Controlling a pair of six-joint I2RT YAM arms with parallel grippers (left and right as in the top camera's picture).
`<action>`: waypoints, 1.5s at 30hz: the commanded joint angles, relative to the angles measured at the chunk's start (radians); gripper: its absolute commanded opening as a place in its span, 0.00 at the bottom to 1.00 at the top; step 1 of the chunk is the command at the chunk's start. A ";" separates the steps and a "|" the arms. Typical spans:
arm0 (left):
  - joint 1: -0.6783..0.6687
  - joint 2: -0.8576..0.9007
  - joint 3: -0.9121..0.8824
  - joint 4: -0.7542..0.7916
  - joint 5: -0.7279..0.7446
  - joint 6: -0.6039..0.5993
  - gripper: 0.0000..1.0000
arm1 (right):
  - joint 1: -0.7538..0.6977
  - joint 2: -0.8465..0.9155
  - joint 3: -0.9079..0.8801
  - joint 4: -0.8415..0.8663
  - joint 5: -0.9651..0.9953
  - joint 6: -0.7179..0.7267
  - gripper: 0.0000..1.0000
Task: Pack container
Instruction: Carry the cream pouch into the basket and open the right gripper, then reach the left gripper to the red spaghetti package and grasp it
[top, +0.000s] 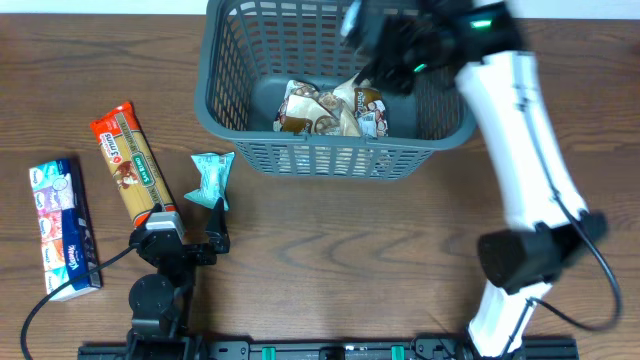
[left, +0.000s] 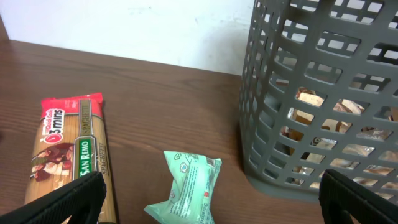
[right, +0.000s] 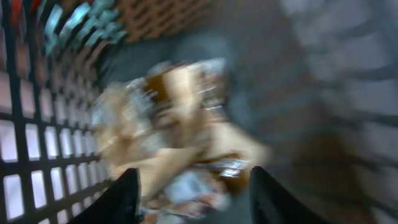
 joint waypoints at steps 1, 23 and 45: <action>-0.003 0.000 -0.020 -0.037 -0.031 -0.005 0.99 | -0.093 -0.100 0.100 0.008 0.076 0.180 0.79; -0.003 0.525 0.870 -0.748 -0.031 -0.024 0.98 | -0.620 0.004 -0.001 -0.101 0.327 0.758 0.99; 0.067 1.224 1.478 -1.289 -0.031 0.089 0.98 | -0.609 0.033 -0.389 0.112 0.245 0.668 0.99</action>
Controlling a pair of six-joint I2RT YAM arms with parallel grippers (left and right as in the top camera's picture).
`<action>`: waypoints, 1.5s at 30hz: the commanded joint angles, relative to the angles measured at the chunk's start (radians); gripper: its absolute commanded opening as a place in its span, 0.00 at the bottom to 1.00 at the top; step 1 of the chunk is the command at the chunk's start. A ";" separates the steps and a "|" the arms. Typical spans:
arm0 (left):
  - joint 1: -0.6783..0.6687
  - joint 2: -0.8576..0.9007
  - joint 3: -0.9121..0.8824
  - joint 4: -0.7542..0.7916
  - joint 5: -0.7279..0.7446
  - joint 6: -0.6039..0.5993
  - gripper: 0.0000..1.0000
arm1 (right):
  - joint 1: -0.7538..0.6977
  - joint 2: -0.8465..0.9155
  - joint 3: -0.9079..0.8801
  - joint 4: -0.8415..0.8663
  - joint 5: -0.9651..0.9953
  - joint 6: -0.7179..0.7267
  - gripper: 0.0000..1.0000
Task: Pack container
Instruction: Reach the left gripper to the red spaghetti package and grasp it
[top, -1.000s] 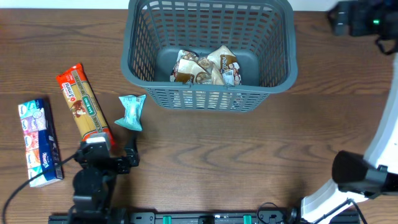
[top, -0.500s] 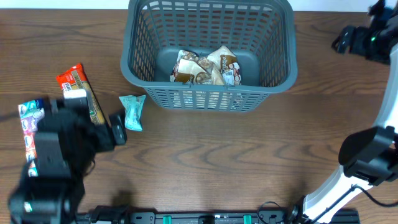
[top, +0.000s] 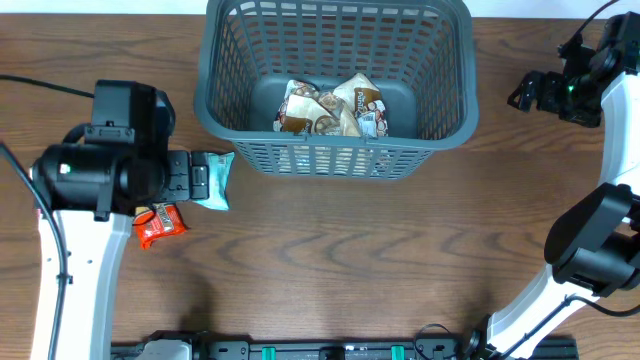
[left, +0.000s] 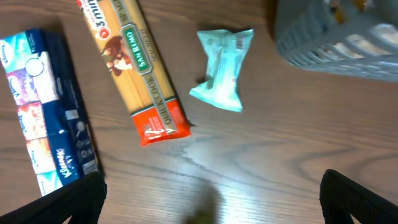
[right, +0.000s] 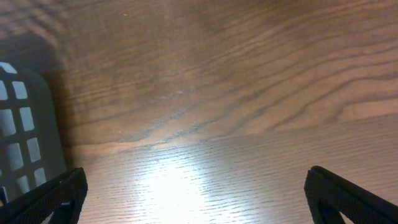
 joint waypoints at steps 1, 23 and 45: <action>0.056 -0.011 0.017 -0.008 -0.008 0.018 0.98 | 0.010 0.005 -0.003 0.001 -0.016 -0.034 0.99; 0.384 0.425 0.012 0.174 0.004 -0.010 0.99 | 0.010 0.005 -0.003 -0.002 -0.017 -0.045 0.99; 0.384 0.780 0.010 0.420 0.068 -0.009 0.99 | 0.010 0.005 -0.003 -0.018 -0.034 -0.071 0.99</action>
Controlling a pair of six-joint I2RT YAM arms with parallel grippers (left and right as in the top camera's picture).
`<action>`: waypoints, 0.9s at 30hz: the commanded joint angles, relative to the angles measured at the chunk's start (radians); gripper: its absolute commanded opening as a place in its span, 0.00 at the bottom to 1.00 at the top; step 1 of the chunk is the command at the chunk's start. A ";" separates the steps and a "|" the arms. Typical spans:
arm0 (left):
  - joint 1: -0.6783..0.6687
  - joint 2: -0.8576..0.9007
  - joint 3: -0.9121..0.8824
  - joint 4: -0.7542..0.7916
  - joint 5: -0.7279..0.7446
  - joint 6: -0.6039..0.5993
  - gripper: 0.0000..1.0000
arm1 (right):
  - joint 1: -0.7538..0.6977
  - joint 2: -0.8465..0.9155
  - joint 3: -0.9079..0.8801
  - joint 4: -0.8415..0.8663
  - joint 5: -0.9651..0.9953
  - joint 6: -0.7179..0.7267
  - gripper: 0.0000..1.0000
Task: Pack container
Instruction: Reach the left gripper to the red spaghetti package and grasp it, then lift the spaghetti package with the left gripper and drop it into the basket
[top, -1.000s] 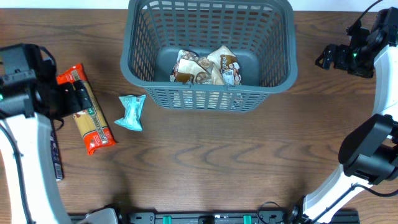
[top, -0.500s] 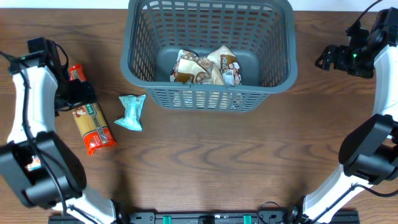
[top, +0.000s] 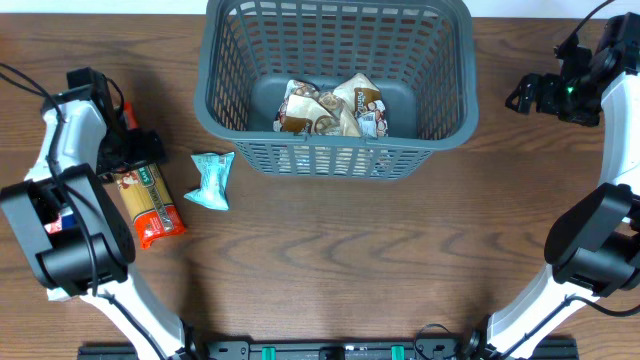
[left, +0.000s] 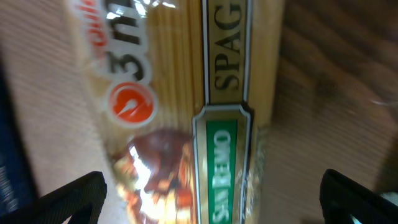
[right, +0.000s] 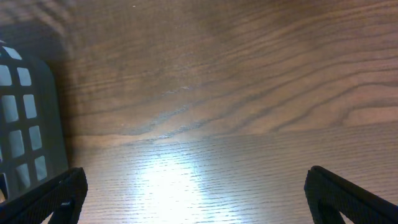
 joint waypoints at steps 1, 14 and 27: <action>0.002 0.039 0.008 -0.002 0.011 -0.009 0.99 | 0.010 0.005 -0.003 -0.003 -0.016 -0.022 0.99; 0.002 0.074 0.006 0.000 0.011 -0.009 0.61 | 0.010 0.005 -0.003 -0.016 -0.016 -0.037 0.99; 0.002 0.055 0.007 -0.106 0.073 -0.008 0.05 | 0.011 0.005 -0.003 -0.018 -0.016 -0.055 0.99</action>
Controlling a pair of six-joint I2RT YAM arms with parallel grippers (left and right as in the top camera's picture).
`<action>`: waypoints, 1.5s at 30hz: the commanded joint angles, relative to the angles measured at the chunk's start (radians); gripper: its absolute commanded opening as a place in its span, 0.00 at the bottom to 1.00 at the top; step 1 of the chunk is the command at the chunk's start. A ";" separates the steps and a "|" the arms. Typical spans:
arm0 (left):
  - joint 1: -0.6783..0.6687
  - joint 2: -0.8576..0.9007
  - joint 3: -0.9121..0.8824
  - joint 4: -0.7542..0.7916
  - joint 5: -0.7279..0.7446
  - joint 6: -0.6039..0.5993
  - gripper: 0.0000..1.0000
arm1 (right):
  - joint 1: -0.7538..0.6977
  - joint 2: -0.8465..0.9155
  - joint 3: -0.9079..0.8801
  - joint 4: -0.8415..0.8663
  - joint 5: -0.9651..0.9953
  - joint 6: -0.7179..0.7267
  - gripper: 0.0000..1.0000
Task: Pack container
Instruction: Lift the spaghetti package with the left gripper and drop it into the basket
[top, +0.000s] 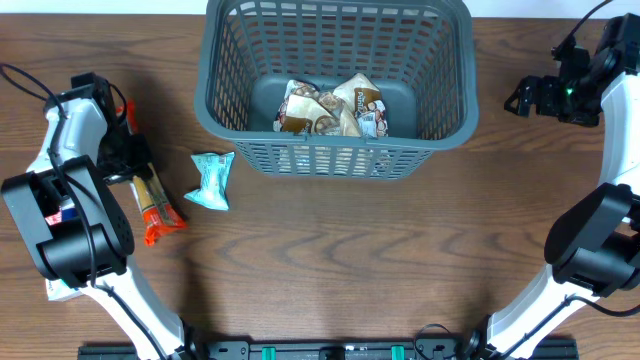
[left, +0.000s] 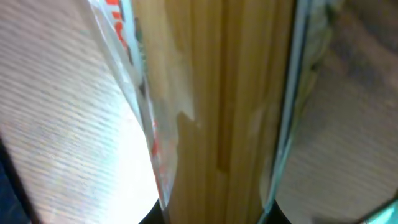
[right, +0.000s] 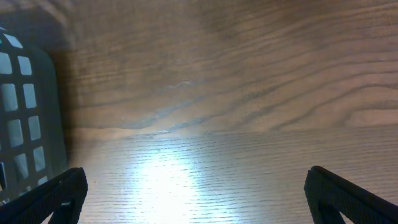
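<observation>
A long spaghetti pack (top: 152, 198) lies at the table's left, turned narrow side up. My left gripper (top: 127, 150) is shut on its far end. In the left wrist view the spaghetti pack (left: 217, 106) fills the frame, with my left gripper (left: 214, 214) clamped on both sides of it. The grey basket (top: 340, 155) stands at the back centre and holds several brown-and-white snack packs (top: 330, 108). A teal packet (top: 211, 180) lies just left of the basket's front. My right gripper (top: 533, 95) hangs open right of the basket, over bare wood (right: 205, 124).
A blue tissue pack (top: 62, 214) is mostly hidden under my left arm at the far left edge. The basket's corner (right: 25, 93) shows at the left of the right wrist view. Wood table stretches in front of the basket.
My left gripper was open over the flat-lying spaghetti pack and is now shut on it. The pack has turned up onto its narrow edge. The right arm has not moved.
First my right gripper was inside the basket over the snack packs, and my left arm sat low at the table's front. Then the right gripper stood open right of the basket and the left hung above the spaghetti. The left then came down open onto the pack and has now gripped it.
</observation>
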 joint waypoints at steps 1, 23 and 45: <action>-0.003 0.005 -0.019 -0.028 0.066 0.003 0.06 | 0.010 0.005 -0.003 -0.003 -0.011 -0.018 0.99; -0.187 -0.758 0.113 0.077 0.104 0.026 0.06 | 0.010 0.005 -0.003 -0.003 -0.011 -0.018 0.99; -0.713 -0.695 0.271 0.316 0.105 0.698 0.06 | 0.010 0.005 -0.004 -0.002 -0.011 -0.018 0.99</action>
